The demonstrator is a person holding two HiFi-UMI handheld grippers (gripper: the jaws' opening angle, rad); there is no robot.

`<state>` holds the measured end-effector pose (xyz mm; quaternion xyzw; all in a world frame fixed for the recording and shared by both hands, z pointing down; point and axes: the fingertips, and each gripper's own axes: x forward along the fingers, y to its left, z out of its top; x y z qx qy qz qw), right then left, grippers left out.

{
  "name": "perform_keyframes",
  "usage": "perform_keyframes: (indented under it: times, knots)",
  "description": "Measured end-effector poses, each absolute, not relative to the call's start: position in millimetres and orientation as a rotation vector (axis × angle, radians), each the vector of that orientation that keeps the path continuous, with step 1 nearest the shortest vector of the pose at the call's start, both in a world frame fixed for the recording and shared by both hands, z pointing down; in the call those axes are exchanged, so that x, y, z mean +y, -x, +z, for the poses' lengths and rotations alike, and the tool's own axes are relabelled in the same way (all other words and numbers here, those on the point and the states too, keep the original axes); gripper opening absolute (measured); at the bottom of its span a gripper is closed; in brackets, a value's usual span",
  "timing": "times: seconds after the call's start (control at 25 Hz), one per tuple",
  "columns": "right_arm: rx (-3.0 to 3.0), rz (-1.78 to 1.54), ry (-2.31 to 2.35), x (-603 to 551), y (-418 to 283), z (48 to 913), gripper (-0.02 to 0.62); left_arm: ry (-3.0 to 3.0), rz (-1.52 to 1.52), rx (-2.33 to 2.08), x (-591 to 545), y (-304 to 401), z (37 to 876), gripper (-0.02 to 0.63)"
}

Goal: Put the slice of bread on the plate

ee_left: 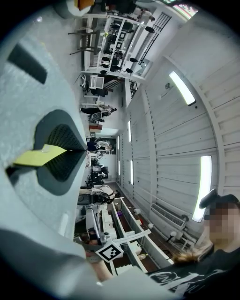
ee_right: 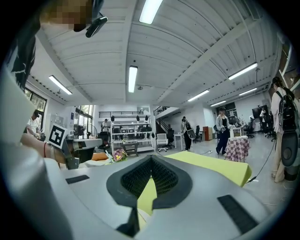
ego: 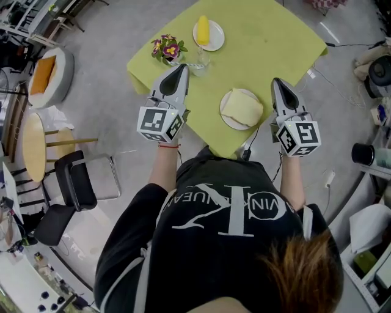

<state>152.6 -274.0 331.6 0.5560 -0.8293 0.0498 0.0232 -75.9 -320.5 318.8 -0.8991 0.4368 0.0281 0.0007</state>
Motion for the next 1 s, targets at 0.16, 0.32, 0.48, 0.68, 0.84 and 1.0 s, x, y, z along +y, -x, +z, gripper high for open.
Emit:
perform_keyframes:
  times: [0.16,0.32,0.48,0.68,0.84,1.0]
  knots:
    - [-2.577,0.139,-1.717,-276.9,-149.1,329.6,0.000,2.816,0.096,1.375,-322.9,78.5,316.6,0.009]
    - [-2.582,0.123,-1.721,-279.3,-148.3,326.1,0.000,2.809,0.100,1.379,-324.1,80.2,314.7,0.009]
    - [-2.582,0.112,-1.726,-280.6,-148.1,324.2,0.000,2.806,0.104,1.377,-325.3,80.4,313.0,0.009]
    - [-2.580,0.105,-1.733,-281.0,-149.9,323.6,0.000,2.803,0.104,1.375,-326.0,79.8,312.2,0.009]
    - [-2.580,0.111,-1.738,-280.6,-152.4,325.5,0.000,2.803,0.099,1.373,-325.8,78.1,312.9,0.009]
    - [-2.580,0.122,-1.733,-281.5,-150.8,327.2,0.000,2.808,0.093,1.369,-327.3,77.7,313.2,0.009]
